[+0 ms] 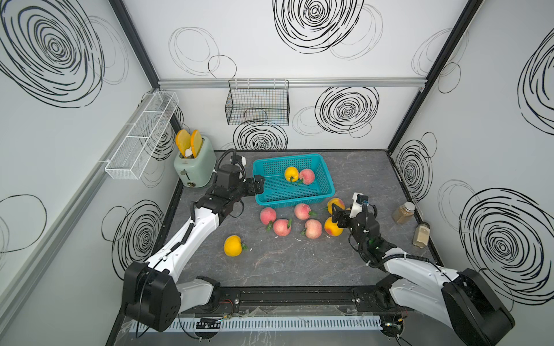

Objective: Put the peaches into the basket
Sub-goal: Place the peach in the basket, then pick up the peach from the center of the board.

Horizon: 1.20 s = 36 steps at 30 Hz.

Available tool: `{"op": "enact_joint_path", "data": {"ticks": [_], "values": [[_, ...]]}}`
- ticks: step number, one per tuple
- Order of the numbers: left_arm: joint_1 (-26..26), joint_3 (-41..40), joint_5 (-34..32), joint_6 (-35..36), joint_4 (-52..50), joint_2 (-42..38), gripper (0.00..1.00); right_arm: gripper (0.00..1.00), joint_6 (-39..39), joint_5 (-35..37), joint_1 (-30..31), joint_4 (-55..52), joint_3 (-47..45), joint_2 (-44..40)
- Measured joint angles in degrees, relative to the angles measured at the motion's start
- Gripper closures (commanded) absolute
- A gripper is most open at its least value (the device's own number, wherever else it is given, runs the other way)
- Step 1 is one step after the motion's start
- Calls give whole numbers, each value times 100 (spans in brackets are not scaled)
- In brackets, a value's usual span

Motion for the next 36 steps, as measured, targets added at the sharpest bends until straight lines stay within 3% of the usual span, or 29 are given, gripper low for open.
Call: {"op": "enact_joint_path", "data": {"ticks": [4, 5, 11, 21, 31, 36], "values": [[9, -76, 26, 0, -271, -356, 8, 15, 0, -7, 2, 0, 0, 22], [9, -83, 39, 0, -306, -413, 2, 15, 0, -7, 2, 0, 0, 20], [184, -260, 286, 26, -455, -612, 2, 15, 0, -9, 2, -2, 0, 20], [1661, -1012, 1440, -286, -433, -879, 2, 15, 0, -7, 7, -2, 0, 20], [2258, -1088, 2463, -433, -671, -868, 2, 15, 20, 70, 13, -2, 0, -179], [2872, -1274, 3390, -551, -505, -605, 2, 15, 33, 181, 39, -2, -11, -321]]}}
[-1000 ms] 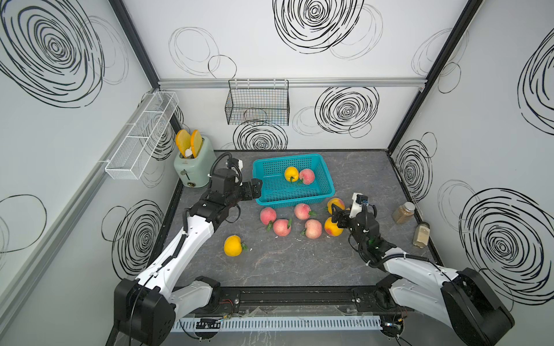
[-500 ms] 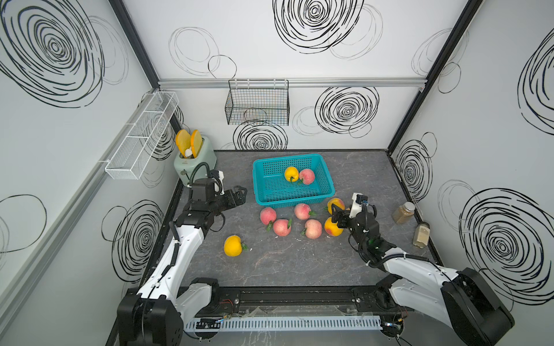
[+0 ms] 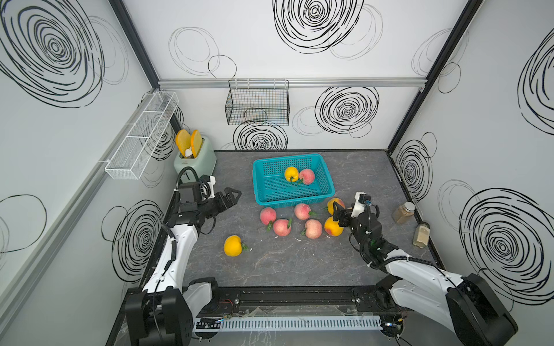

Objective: Put the peaches into the basket
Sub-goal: Pick up the peach from the center of the board.

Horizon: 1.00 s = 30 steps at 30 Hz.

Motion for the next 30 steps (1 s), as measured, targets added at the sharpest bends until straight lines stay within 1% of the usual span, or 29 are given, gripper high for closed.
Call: {"op": "enact_joint_path", "data": {"ticks": [1, 3, 6, 9, 13, 15, 18, 20, 25, 30], "values": [[162, -81, 177, -13, 2, 66, 2, 15, 7, 33, 7, 0, -11, -66], [356, -151, 310, 2, -136, 116, 2, 15, 11, 96, 11, 4, -33, -192], [461, -76, 197, 201, -540, 103, 2, 15, 11, 173, 31, 7, -70, -302], [492, -9, -166, 345, -990, 79, 2, 15, 13, 205, 37, 2, -87, -304], [577, -11, -841, 343, -1598, 9, 2, 15, 11, 232, 70, 4, -90, -304], [575, -13, -1204, 262, -1784, -160, 2, 15, 11, 240, 83, 4, -90, -304], [544, -13, -1923, -39, -1971, -479, 2, 15, 11, 260, 90, 4, -90, -302], [522, -24, -2267, -245, -2105, -507, 2, 15, 11, 273, 101, 4, -90, -302], [428, -291, -2667, -621, -2288, -332, 2, 15, 11, 280, 118, 4, -90, -302], [105, -363, -2959, -887, -2457, -295, 2, 15, 9, 289, 140, 2, -90, -254]]}}
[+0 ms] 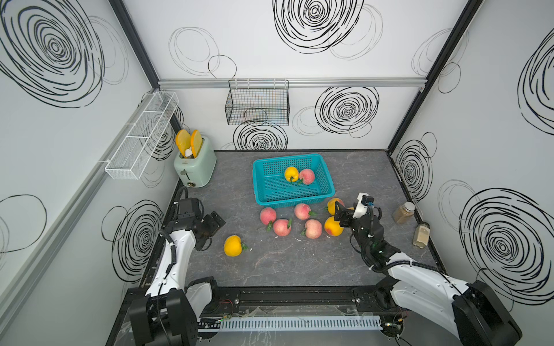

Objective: Put the peaches into the basket
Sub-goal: Pick up the peach from the center of the board.

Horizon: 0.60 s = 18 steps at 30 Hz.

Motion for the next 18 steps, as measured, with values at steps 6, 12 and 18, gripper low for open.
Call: {"op": "enact_joint_path", "data": {"ticks": [6, 12, 18], "values": [[-605, -133, -223, -413, 37, 59, 2, 15, -2, 24, 20, 2, 0, 13], [-1220, -518, -216, -896, 107, 181, 2, 15, -2, 24, 48, 0, 0, 118], [-1541, -520, -267, -1071, 214, 341, 2, 15, -7, 26, 48, 2, 0, 118]]}}
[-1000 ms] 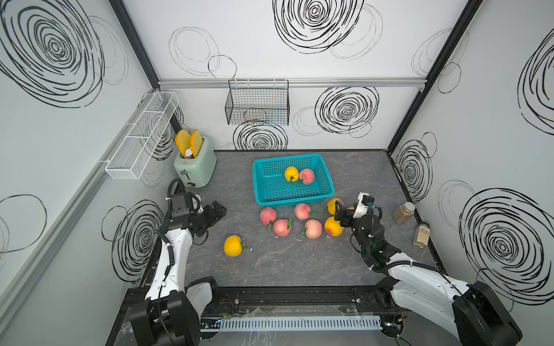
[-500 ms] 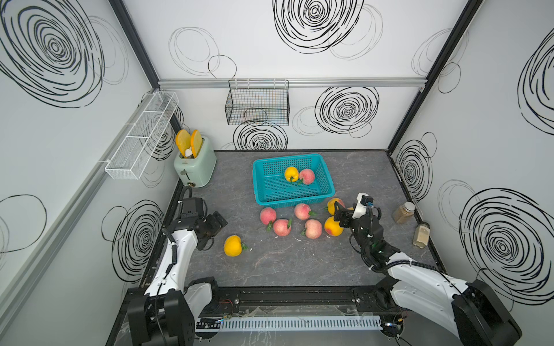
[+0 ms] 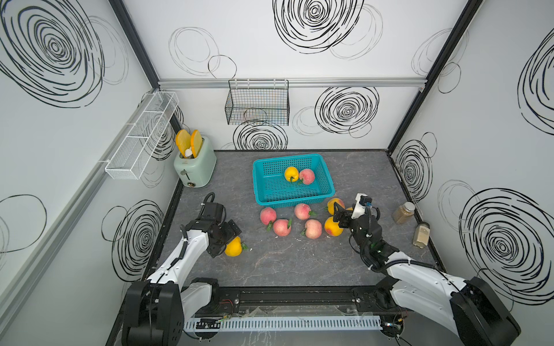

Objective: Put the peaches into the basket
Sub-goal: Pick up the peach from the center of the board.

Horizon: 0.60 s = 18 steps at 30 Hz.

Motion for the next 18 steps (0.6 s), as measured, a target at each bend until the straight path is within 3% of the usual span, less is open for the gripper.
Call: {"op": "enact_joint_path", "data": {"ticks": [18], "values": [[-225, -116, -59, -63, 39, 63, 2, 15, -17, 0, 4, -2, 2, 33]]}}
